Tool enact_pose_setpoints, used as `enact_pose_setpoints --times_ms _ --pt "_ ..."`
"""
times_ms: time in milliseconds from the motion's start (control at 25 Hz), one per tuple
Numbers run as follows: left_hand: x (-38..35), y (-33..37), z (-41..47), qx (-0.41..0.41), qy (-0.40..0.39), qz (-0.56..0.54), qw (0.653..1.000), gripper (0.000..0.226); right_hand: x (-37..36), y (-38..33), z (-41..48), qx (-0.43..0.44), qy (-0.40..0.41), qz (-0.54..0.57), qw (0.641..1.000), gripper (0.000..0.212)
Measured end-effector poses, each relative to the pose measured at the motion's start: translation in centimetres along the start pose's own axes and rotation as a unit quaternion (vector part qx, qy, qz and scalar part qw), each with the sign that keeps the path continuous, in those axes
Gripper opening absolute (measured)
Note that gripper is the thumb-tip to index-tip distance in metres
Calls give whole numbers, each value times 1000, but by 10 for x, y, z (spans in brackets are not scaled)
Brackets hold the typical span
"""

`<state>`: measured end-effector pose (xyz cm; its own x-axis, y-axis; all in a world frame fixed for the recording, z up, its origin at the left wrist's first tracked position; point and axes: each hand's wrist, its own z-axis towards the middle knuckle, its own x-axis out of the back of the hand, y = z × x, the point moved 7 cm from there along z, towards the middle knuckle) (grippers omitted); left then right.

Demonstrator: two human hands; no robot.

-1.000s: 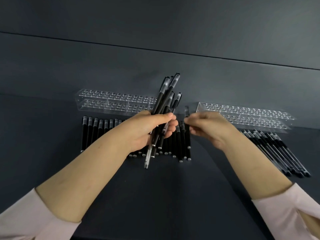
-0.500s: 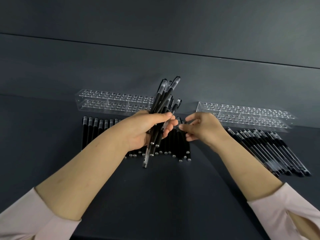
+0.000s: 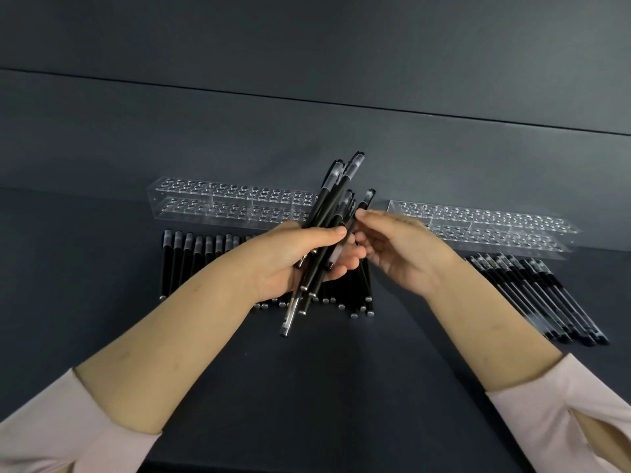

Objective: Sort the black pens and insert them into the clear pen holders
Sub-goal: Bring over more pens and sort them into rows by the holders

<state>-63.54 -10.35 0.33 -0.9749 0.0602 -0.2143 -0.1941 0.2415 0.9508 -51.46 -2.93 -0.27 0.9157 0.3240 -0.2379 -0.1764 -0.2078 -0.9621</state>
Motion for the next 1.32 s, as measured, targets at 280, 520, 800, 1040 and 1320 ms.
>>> enact_pose_setpoints --times_ms 280,520,800,1040,1320 --pt "-11 0 1 1 43 -66 997 15 39 -32 -13 31 61 -42 997 4" --pt "-55 -11 9 25 64 -69 995 18 113 -53 -37 40 139 -174 974 4" --pt "-105 -29 20 41 54 -59 996 22 182 -54 -59 50 189 -317 928 17" --pt "-122 -36 18 55 46 -44 996 19 197 -53 -64 47 189 -435 879 15" --pt "-109 -41 -2 52 40 -20 998 19 148 -55 -67 112 90 -312 939 13"
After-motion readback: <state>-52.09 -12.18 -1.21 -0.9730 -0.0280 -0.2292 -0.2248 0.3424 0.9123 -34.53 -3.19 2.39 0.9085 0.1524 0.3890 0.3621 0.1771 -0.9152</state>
